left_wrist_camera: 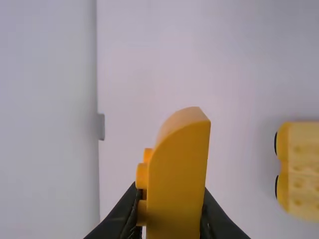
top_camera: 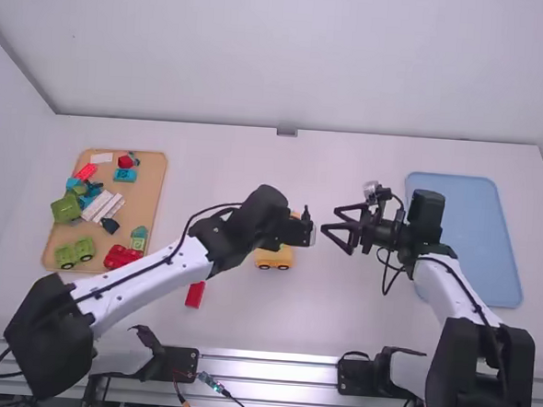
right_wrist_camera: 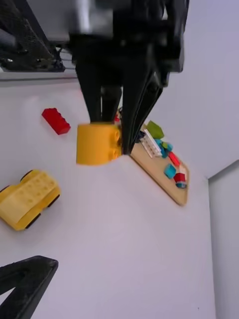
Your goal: Assemble lego blocks to make yellow taxi
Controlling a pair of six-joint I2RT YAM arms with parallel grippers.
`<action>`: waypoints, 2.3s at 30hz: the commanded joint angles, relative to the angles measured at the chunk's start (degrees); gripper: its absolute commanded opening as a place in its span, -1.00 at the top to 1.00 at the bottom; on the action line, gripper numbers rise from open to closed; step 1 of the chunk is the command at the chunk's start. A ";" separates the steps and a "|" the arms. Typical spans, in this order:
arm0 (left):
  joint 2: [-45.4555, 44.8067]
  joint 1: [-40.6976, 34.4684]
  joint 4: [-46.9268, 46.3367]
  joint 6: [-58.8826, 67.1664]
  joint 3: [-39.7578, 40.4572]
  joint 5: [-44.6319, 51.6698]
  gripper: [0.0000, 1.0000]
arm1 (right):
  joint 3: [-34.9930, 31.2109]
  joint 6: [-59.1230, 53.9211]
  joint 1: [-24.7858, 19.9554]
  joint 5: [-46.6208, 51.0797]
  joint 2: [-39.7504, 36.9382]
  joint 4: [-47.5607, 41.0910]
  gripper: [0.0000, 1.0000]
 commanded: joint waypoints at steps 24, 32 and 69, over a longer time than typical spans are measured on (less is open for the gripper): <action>-14.46 1.60 5.86 10.62 -9.81 10.45 0.97 | 7.15 4.20 12.02 -0.22 -0.73 -2.67 -0.88; -14.07 1.51 6.03 9.53 -9.57 10.16 0.97 | 8.90 3.06 15.28 4.68 -0.23 -6.21 -0.68; -7.49 3.23 11.13 9.70 -8.11 7.91 0.97 | 12.41 3.74 16.31 2.78 7.53 -5.92 0.16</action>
